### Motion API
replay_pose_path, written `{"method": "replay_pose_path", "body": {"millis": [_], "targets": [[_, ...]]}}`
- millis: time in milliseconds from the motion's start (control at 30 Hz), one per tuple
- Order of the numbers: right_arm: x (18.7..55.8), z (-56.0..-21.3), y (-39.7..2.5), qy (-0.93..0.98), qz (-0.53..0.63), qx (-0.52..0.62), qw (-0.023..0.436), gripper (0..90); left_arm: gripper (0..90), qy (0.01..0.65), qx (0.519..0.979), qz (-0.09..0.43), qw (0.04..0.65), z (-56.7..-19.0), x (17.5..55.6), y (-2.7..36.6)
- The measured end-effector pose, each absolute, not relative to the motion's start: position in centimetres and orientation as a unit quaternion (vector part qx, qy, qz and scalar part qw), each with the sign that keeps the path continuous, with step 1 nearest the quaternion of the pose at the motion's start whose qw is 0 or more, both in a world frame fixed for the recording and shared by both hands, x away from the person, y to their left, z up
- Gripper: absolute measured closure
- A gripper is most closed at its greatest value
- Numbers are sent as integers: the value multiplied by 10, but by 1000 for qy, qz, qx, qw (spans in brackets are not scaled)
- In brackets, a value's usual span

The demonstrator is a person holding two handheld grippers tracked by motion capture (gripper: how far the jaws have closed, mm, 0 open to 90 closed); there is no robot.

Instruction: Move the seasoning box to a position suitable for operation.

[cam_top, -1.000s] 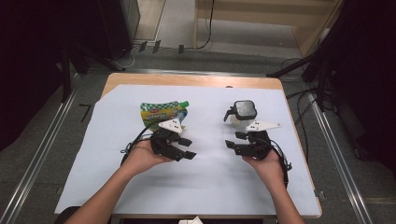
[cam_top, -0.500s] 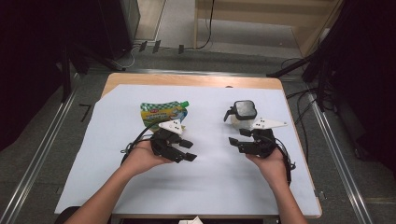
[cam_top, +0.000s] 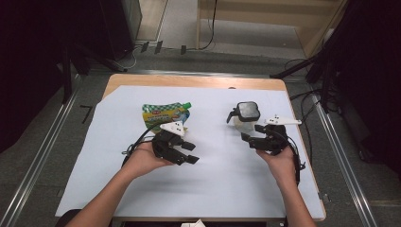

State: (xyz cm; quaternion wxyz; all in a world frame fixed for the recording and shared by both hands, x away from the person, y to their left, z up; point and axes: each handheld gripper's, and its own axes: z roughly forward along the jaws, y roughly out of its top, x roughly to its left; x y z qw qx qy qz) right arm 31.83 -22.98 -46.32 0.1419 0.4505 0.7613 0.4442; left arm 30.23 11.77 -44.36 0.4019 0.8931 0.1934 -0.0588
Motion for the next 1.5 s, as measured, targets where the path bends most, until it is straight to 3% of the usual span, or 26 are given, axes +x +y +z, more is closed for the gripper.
{"method": "replay_pose_path", "body": {"millis": [333,1500], "targets": [[341,-479,-236,743,421,500,143,158,456,194,890,-62,407,-444,299,117],[402,-520,-203,700,424,534,211,64,456,223,888,-45,400,-453,286,133]]}}
